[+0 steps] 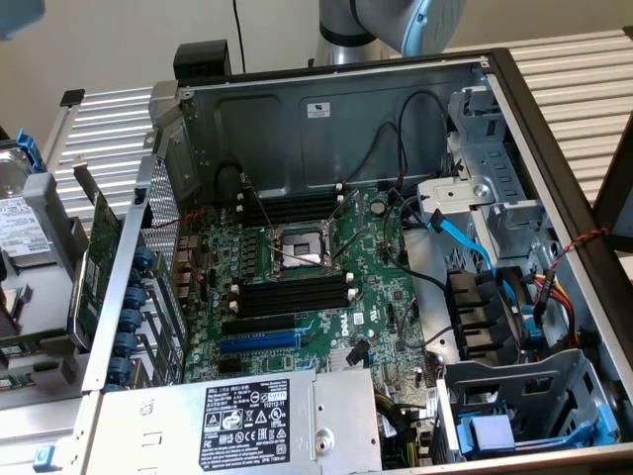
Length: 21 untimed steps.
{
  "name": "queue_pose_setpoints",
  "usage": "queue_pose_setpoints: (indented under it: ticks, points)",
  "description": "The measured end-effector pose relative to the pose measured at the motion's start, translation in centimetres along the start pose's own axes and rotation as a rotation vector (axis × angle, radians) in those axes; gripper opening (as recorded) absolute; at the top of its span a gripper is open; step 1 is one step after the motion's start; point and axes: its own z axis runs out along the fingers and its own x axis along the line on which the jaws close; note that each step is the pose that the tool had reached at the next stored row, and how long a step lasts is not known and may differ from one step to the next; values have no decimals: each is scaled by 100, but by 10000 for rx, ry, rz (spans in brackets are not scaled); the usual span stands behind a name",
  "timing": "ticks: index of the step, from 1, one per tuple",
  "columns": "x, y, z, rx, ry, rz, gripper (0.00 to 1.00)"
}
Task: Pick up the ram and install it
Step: 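Pick up the ram and move it above insertion slot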
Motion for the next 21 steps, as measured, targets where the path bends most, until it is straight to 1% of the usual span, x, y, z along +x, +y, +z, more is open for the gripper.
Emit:
queue_pose_setpoints:
  ticks: [8, 13, 21]
  points:
    - [17, -2, 147, -6, -33, -4, 42]
    - [20, -3, 230, -4, -65, -9, 42]
    - [19, 12, 312, -8, -96, -9, 42]
